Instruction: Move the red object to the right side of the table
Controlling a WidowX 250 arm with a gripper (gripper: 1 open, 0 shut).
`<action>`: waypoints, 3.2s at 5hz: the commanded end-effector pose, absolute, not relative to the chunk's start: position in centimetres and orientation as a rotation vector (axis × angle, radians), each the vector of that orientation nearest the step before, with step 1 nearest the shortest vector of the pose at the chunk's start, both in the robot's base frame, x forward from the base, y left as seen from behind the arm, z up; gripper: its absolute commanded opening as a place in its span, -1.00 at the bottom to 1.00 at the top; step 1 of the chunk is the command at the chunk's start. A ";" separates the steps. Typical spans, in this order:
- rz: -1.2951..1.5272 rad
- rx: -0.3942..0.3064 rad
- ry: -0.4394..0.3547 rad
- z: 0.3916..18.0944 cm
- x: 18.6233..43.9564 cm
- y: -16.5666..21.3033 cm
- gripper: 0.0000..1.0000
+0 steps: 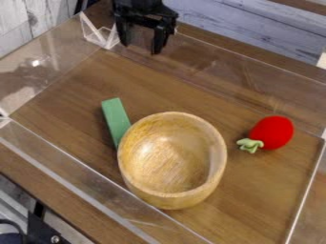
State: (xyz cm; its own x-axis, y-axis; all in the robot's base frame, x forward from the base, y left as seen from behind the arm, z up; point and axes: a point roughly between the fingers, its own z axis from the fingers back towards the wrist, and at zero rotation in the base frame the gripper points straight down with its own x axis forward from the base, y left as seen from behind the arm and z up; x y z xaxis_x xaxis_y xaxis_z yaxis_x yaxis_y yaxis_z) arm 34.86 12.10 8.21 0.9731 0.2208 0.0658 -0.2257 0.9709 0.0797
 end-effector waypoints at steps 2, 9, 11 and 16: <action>0.235 0.081 -0.105 7.8 34.8 10.1 1.00; 0.110 0.118 -0.157 9.6 35.9 10.5 1.00; 0.041 0.103 -0.150 11.5 34.8 10.0 1.00; 0.054 0.089 -0.123 7.4 34.2 9.7 1.00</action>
State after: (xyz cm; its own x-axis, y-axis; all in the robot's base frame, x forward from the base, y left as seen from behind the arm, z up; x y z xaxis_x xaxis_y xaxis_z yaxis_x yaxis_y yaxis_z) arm 33.15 9.37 5.52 0.9965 0.0570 0.0608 -0.0612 0.9956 0.0711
